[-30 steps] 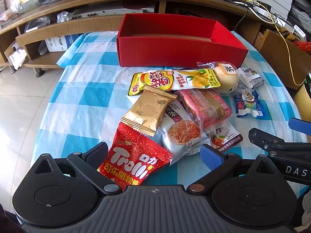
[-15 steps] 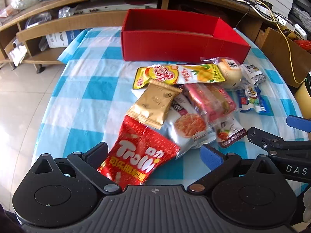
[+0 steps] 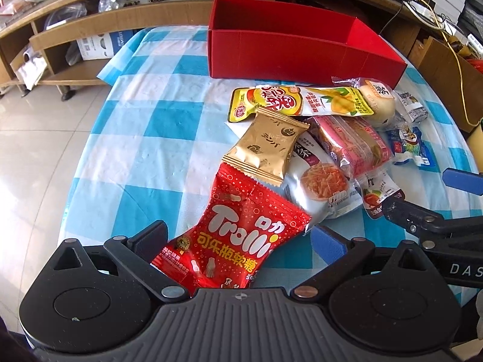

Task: Organize snacks
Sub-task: 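Grasp the red Trolli bag with the left gripper while the right gripper grasps the pink pastry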

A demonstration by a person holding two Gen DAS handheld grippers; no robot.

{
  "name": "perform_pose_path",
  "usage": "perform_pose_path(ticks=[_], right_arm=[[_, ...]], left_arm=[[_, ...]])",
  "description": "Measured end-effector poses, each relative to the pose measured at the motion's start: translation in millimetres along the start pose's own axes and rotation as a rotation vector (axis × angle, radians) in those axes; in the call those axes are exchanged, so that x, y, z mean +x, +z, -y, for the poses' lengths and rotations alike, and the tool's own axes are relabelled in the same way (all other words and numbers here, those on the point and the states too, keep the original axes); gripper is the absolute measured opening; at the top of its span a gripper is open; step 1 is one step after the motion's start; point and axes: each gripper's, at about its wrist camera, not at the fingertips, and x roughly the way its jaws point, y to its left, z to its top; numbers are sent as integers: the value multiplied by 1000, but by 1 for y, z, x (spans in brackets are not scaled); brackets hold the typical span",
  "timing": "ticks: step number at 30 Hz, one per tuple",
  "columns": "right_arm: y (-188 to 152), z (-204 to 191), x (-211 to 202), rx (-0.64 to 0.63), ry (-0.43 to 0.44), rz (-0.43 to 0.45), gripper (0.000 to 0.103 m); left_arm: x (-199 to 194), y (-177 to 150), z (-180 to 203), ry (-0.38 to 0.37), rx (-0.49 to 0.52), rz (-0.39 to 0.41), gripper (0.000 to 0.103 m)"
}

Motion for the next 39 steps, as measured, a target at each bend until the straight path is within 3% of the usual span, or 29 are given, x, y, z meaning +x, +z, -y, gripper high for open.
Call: perform_pose_path(ticks=[11,17,26,32,36,39], right_arm=[[-1,2,4,8,4,-19,103],[1,2,4,-1,6,-21,103],[6,3,7,-20,41,-40,103],[10,4,6,-45,74,-39,103],[11,14,3,-37,71,-33,101],[13,25,4,1,67,-46,96]], left_arm=[[4,0,0,0,12,-20,102],[9,-1,3,-3,72,-52,102],[20,0,-4,-10,78,-104,103],[25,5,-1,13,123,-83,102],[18,-2,2,8,137,-94,95],[11,-3,2,-4,133,-82,76]])
